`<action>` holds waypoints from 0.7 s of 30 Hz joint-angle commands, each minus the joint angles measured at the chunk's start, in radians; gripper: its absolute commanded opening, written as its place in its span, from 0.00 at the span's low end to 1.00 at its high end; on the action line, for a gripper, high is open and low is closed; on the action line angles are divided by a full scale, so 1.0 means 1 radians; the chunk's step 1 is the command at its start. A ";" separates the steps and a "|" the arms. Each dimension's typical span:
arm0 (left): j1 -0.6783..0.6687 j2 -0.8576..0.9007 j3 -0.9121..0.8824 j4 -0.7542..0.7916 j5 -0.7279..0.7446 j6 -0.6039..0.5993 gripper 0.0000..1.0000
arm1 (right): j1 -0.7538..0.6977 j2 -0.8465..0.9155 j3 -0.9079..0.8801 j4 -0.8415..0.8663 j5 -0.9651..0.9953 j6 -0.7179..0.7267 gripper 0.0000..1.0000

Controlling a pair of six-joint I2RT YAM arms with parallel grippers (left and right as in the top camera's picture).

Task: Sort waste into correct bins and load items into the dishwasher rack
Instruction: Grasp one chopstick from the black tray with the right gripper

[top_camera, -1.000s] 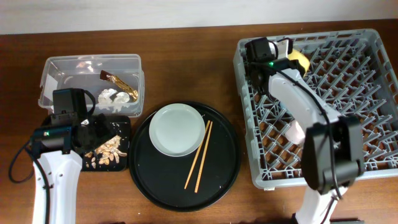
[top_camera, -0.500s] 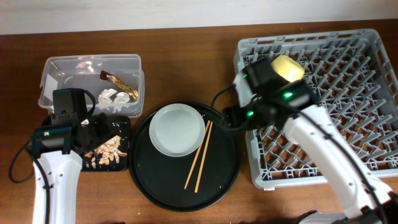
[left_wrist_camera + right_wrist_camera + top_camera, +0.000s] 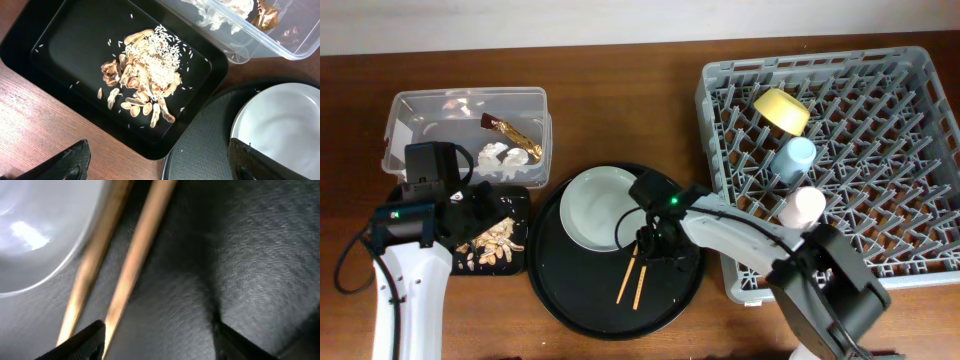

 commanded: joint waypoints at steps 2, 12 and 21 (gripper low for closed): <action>0.003 -0.011 0.001 -0.001 0.003 -0.008 0.87 | 0.006 0.023 -0.008 -0.046 0.134 0.144 0.63; 0.003 -0.011 0.001 -0.001 0.003 -0.008 0.87 | 0.006 -0.060 0.048 -0.062 0.122 0.183 0.63; 0.003 -0.011 0.001 -0.001 0.003 -0.008 0.87 | 0.096 -0.027 0.047 -0.008 0.165 0.203 0.64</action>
